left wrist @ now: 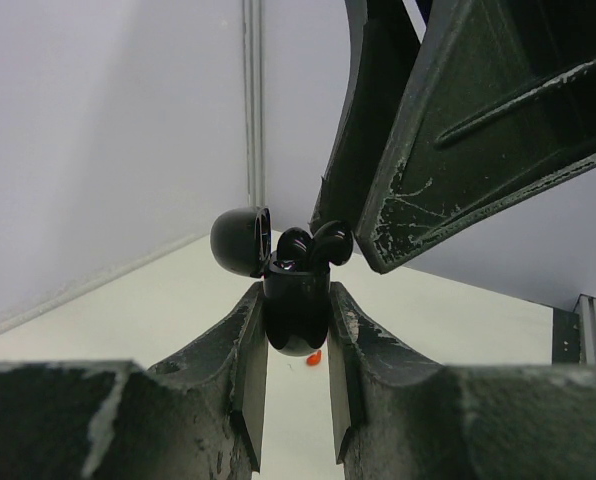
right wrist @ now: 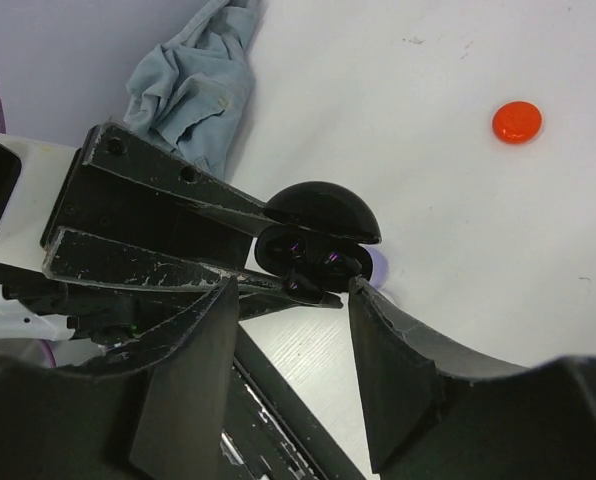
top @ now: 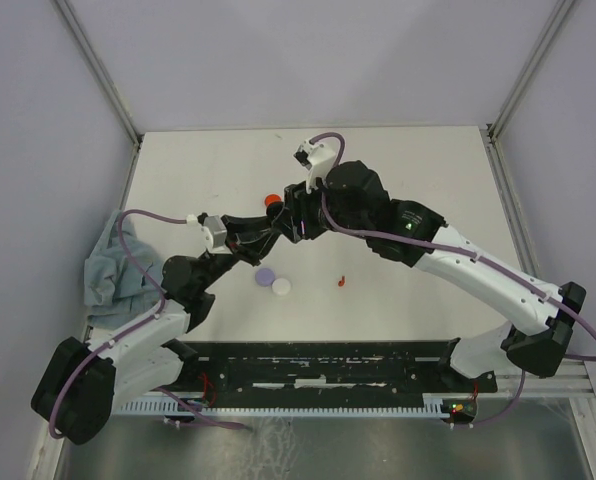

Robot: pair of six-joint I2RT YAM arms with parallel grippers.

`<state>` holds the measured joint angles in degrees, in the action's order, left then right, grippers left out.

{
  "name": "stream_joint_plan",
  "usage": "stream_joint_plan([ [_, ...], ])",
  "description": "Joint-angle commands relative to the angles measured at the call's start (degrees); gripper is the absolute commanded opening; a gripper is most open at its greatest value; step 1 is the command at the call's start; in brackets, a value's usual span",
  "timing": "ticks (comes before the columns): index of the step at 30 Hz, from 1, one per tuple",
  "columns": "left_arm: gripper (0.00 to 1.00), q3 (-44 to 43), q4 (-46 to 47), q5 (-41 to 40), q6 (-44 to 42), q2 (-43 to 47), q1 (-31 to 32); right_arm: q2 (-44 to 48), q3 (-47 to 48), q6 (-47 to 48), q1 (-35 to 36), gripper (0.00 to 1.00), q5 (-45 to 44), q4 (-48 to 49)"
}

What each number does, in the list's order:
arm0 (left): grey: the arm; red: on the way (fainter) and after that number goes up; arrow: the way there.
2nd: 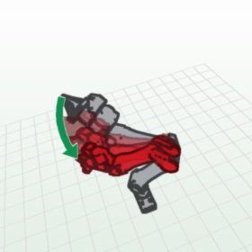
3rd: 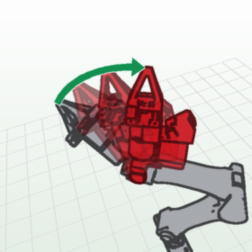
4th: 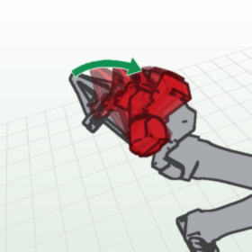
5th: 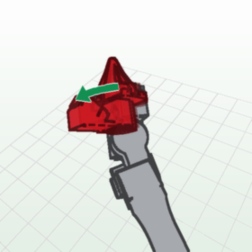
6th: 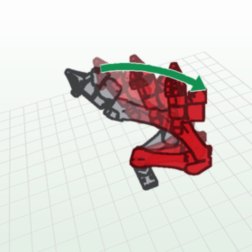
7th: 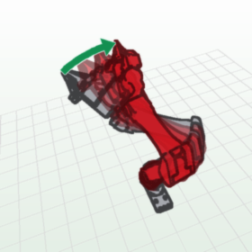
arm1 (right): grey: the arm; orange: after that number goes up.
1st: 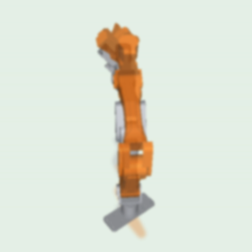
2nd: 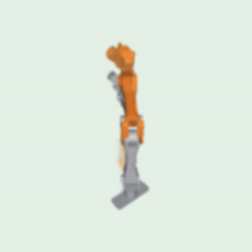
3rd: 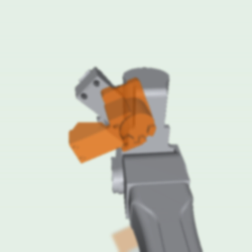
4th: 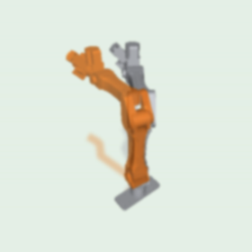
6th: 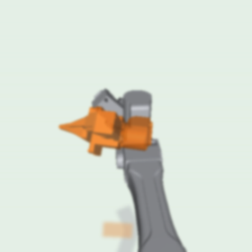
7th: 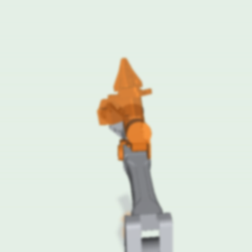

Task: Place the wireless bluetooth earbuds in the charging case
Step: Place the earbud in the charging case.

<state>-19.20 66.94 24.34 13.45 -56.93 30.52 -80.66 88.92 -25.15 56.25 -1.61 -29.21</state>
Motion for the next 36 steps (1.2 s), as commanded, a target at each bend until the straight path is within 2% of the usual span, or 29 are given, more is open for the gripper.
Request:
stream_joint_plan([
  [1,0.03,-0.83,4.8,1.72,0.87,-0.33,0.2,-0.35,2.52,-0.49,0.13,0.56,2.56,-0.06],
  [15,0.03,-1.23,3.06,0.5,0.16,-1.0,0.18,-0.09,3.0,-0.7,0.16,0.53,6.4,0.66],
  [36,0.03,-2.48,0.49,4.95,-2.1,-1.42,0.15,-3.93,6.1,-0.89,0.14,0.54,9.16,1.09],
])
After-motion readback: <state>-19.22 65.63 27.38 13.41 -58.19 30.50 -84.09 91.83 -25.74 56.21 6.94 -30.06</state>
